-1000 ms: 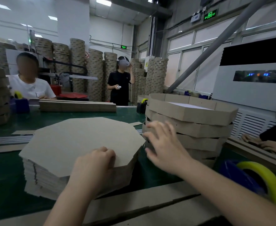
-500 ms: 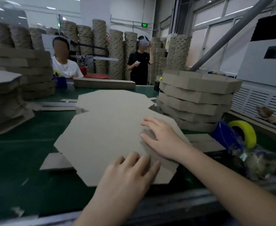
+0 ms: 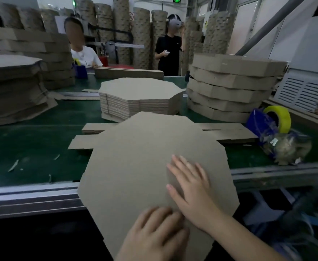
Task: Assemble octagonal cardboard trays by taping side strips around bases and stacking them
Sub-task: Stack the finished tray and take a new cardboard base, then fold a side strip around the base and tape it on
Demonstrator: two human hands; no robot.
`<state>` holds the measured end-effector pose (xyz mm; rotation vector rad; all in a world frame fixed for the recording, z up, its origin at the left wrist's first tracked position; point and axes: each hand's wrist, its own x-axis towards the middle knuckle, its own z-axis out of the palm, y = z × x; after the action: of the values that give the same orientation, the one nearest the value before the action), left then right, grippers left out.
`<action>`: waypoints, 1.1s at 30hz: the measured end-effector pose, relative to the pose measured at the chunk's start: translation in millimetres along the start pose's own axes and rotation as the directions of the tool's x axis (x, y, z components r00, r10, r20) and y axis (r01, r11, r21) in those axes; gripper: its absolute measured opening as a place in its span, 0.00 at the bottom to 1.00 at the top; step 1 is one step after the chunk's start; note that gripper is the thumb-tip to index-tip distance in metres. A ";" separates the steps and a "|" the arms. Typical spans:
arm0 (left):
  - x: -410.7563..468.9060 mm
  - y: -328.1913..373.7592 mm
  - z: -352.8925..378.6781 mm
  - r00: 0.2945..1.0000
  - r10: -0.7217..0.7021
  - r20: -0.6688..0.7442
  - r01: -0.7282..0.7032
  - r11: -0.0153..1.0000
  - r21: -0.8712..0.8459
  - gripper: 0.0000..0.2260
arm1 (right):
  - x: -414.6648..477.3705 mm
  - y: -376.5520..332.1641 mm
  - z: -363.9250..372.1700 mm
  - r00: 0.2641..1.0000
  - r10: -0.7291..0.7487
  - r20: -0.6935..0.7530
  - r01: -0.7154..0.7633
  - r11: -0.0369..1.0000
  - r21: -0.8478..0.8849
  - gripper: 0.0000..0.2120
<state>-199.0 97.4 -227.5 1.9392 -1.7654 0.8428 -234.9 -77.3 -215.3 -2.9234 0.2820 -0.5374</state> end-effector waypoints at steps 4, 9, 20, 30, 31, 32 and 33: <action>8.1 -36.1 -9.6 0.969 -0.245 -0.040 0.242 0.968 -0.065 0.15 | -11.8 -6.9 2.8 0.994 -0.005 -0.106 0.000 0.999 -0.040 0.29; 31.4 -84.8 -13.2 0.817 -0.553 -0.165 0.570 0.817 0.087 0.17 | -40.7 -8.9 17.6 0.949 -0.083 -0.305 0.057 0.994 -0.094 0.24; 38.1 -80.8 1.0 0.831 -0.527 -0.176 0.526 0.849 -0.058 0.18 | -57.1 -10.7 23.2 0.868 -0.014 -0.497 -0.018 0.998 -0.060 0.24; 82.5 -74.6 -28.8 0.860 -0.508 -0.051 0.487 0.846 -0.218 0.19 | 0.9 4.6 -44.8 0.865 0.157 -0.476 -0.167 0.986 0.022 0.26; 86.4 -76.5 -30.9 0.871 -0.490 -0.043 0.469 0.854 -0.225 0.19 | 1.1 6.3 -47.2 0.853 0.162 -0.497 -0.164 0.986 0.040 0.25; 89.7 -78.7 -32.0 0.880 -0.474 -0.027 0.456 0.859 -0.234 0.18 | 0.4 7.7 -48.0 0.847 0.168 -0.504 -0.166 0.985 0.049 0.25; 91.9 -80.2 -31.3 0.887 -0.462 -0.002 0.448 0.861 -0.240 0.18 | -1.1 9.0 -46.5 0.851 0.178 -0.493 -0.172 0.983 0.058 0.25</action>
<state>-122.8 59.1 -134.8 2.0226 -1.2220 0.4927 -254.3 -91.3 -174.4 -2.6552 0.5956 -1.2524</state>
